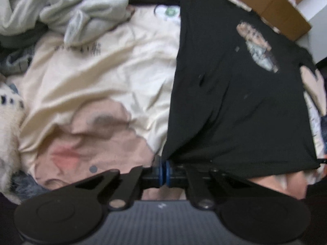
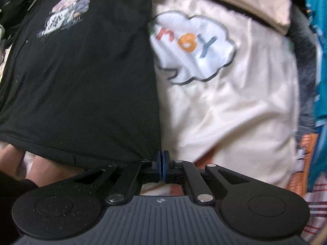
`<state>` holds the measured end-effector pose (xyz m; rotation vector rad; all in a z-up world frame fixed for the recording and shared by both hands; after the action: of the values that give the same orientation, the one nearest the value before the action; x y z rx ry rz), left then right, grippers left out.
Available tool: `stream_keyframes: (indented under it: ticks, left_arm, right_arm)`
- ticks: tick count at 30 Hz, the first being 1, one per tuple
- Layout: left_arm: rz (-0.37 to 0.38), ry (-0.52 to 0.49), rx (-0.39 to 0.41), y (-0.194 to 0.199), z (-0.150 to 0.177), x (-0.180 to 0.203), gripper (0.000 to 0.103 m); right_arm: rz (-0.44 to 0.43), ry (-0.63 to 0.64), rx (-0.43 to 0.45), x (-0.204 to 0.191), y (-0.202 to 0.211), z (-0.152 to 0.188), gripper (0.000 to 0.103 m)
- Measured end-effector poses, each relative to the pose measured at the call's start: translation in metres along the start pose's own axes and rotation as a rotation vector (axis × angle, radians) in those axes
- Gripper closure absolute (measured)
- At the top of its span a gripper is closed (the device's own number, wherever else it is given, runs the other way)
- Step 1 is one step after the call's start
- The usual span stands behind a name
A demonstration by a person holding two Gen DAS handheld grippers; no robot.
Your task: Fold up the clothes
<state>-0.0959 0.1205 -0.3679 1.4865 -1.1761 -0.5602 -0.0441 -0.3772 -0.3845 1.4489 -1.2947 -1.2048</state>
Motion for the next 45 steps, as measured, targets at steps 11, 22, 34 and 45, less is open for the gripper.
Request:
stream_keyframes:
  ticks: [11, 22, 34, 45]
  left_arm:
    - [-0.013, -0.008, -0.021, -0.003, 0.004, 0.006, 0.1]
    - [-0.112, -0.008, -0.113, -0.07, 0.021, -0.007, 0.099]
    - [-0.177, 0.002, -0.06, -0.025, -0.028, -0.019, 0.084]
    - [-0.21, -0.025, 0.124, 0.005, -0.13, -0.021, 0.07]
  right_arm:
    - [0.024, -0.011, -0.014, 0.008, 0.006, 0.0, 0.103]
    - [0.06, -0.013, -0.091, 0.003, -0.046, 0.009, 0.103]
    - [0.039, -0.09, -0.042, 0.016, -0.006, -0.015, 0.069]
    - [0.022, -0.126, 0.081, 0.028, 0.031, -0.074, 0.067]
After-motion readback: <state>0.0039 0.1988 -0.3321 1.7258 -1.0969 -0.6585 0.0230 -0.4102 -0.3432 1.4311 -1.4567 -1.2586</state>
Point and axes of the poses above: each gripper's, at about its wrist camera, not at the fingertips, and y roughly against the way its jaws point, x to its right, z to its underside, the point moved 1 cm from there along -y, roughly the way its jaws point, and after that the axes turned 2 degrees about x, right-handed, at the moved point
